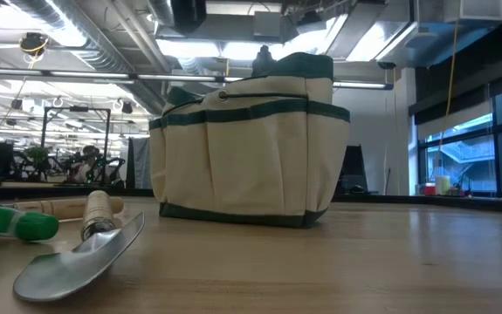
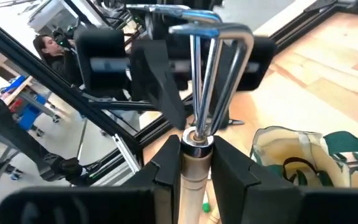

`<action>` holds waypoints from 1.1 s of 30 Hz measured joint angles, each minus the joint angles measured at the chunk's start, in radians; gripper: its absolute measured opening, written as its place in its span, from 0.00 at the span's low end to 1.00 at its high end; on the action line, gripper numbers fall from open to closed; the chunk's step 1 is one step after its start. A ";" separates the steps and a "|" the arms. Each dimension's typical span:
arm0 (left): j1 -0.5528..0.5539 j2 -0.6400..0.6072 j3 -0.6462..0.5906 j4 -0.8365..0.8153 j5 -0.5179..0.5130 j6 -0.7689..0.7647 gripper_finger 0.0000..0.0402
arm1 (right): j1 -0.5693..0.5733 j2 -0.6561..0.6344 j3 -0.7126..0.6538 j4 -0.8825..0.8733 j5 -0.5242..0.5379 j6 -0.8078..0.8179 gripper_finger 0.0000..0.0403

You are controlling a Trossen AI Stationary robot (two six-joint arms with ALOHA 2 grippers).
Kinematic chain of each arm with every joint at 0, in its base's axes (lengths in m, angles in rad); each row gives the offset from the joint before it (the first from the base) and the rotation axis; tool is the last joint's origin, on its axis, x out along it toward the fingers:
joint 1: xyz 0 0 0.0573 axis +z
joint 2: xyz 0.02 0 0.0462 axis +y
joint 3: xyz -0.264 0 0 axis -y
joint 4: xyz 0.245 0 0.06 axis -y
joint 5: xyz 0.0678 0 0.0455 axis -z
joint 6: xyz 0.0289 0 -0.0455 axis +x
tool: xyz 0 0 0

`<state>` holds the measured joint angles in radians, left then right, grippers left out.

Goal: Pick & Place Garden tools in Gardening bag
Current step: Put the brown hand rake into the green gardening bag

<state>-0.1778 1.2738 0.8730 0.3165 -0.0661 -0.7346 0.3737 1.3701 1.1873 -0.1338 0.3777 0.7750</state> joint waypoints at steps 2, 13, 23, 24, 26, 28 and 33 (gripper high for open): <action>0.005 -0.005 0.000 0.008 -0.006 0.011 0.35 | 0.007 0.002 0.007 -0.018 0.020 -0.006 0.16; -0.031 0.007 -0.001 0.086 -0.139 0.129 0.35 | 0.029 0.162 0.301 -0.385 0.075 -0.003 0.16; -0.032 0.007 0.000 0.145 -0.121 0.146 0.35 | 0.026 0.204 0.312 -0.328 0.018 0.007 0.16; -0.034 0.007 0.000 0.139 -0.121 0.146 0.35 | 0.026 0.204 0.312 -0.326 0.019 0.011 0.16; -0.038 0.007 0.000 0.135 -0.132 0.149 0.35 | 0.023 0.204 0.312 -0.326 0.023 0.026 0.16; -0.038 0.007 0.000 0.136 -0.138 0.158 0.34 | 0.020 0.204 0.312 -0.326 0.022 0.039 0.16; -0.038 0.007 0.000 0.136 -0.123 0.156 0.30 | 0.012 0.204 0.312 -0.328 0.015 0.051 0.16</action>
<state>-0.2161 1.2805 0.8726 0.4524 -0.1895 -0.5783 0.3854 1.5745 1.4998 -0.4614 0.3924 0.8265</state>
